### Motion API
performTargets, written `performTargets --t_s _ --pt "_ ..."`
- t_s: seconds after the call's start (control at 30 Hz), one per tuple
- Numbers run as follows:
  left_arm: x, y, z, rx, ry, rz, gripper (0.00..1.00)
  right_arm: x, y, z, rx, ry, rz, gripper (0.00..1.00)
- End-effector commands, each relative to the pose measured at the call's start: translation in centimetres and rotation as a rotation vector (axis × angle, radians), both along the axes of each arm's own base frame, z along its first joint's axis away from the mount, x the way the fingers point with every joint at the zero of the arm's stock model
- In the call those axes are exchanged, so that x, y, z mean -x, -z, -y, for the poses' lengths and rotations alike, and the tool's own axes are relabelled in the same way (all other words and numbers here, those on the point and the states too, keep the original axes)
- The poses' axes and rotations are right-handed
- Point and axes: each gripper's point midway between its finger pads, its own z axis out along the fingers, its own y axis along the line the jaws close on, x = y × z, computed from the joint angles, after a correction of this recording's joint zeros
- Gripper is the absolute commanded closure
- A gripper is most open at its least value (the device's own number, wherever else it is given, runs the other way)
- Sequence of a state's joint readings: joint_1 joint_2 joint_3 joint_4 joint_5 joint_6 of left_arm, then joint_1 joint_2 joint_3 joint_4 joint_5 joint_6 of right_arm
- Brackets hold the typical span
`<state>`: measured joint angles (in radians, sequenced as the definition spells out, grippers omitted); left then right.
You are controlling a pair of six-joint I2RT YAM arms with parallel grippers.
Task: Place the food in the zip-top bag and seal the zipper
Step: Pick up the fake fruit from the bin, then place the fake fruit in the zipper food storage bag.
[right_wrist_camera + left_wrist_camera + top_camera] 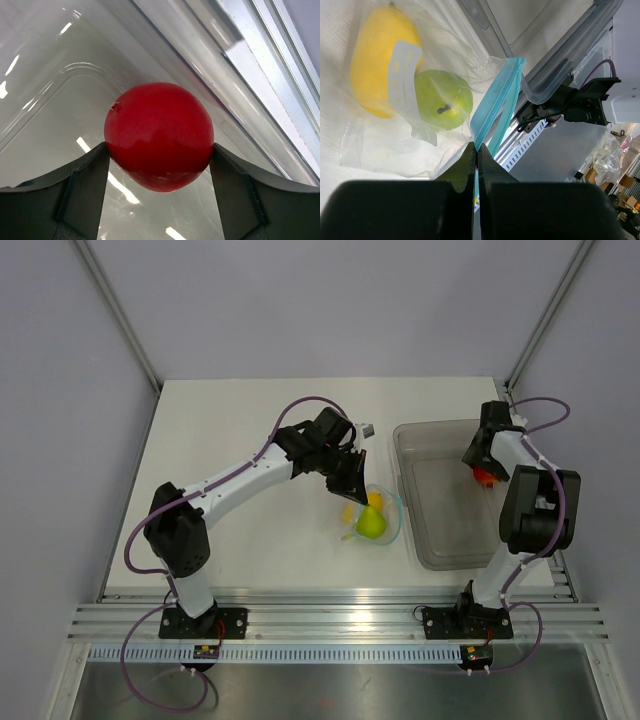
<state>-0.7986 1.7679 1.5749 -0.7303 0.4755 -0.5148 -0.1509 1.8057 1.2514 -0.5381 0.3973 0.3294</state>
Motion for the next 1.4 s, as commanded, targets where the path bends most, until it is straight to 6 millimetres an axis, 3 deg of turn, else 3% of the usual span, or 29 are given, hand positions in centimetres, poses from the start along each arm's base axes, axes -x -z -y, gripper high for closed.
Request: performTargets --t_s 0.0,0.1,0.2,0.23,0.3,0.37,0.53,0.63,0.7,0.8,1.0,1.17,1.37 --pt "0.0 -2.3 0.5 0.073 0.028 0.050 1.00 -0.5 -4.7 -0.4 -0.020 0.023 0.154 0.44" --pt "-0.2 -2.5 0.8 0.075 0.029 0.050 1.00 0.8 -8.2 -1.9 -0.078 0.008 0.262 0.45" --pt "-0.4 -2.6 1.0 0.078 0.022 0.051 1.00 2.3 -9.4 -4.1 -0.177 -0.041 0.298 0.43" --pt "-0.6 -2.8 1.1 0.089 0.020 0.056 1.00 3.2 -11.1 -4.8 -0.195 -0.059 0.345 0.43" --pt "-0.6 -3.0 1.3 0.100 0.018 0.051 1.00 4.6 -11.9 -6.4 -0.252 -0.106 0.374 0.43" --pt "-0.6 -3.3 1.4 0.108 0.020 0.050 1.00 6.2 -14.1 -7.8 -0.279 -0.175 0.438 0.42" --pt "-1.1 -4.3 2.1 0.125 0.016 0.050 1.00 9.4 -18.7 -13.7 -0.412 -0.426 0.492 0.39" --pt "-1.6 -4.9 2.5 0.140 0.010 0.046 1.00 11.1 -20.7 -17.0 -0.471 -0.539 0.518 0.39" --pt "-1.7 -5.2 2.8 0.145 0.007 0.042 1.00 12.4 -21.4 -20.4 -0.531 -0.643 0.515 0.38" --pt "-2.0 -5.5 3.2 0.148 0.006 0.035 1.00 13.8 -21.6 -23.4 -0.574 -0.721 0.499 0.39" --pt "-2.3 -5.4 4.1 0.168 0.011 0.007 1.00 15.4 -21.5 -25.8 -0.615 -0.793 0.477 0.39" --pt "-2.2 -5.8 5.2 0.216 0.025 -0.033 1.00 15.8 -18.8 -26.6 -0.612 -0.795 0.405 0.39" --pt "-1.4 -7.3 5.9 0.296 0.048 -0.070 1.00 15.8 -15.0 -26.0 -0.618 -0.694 0.367 0.39"
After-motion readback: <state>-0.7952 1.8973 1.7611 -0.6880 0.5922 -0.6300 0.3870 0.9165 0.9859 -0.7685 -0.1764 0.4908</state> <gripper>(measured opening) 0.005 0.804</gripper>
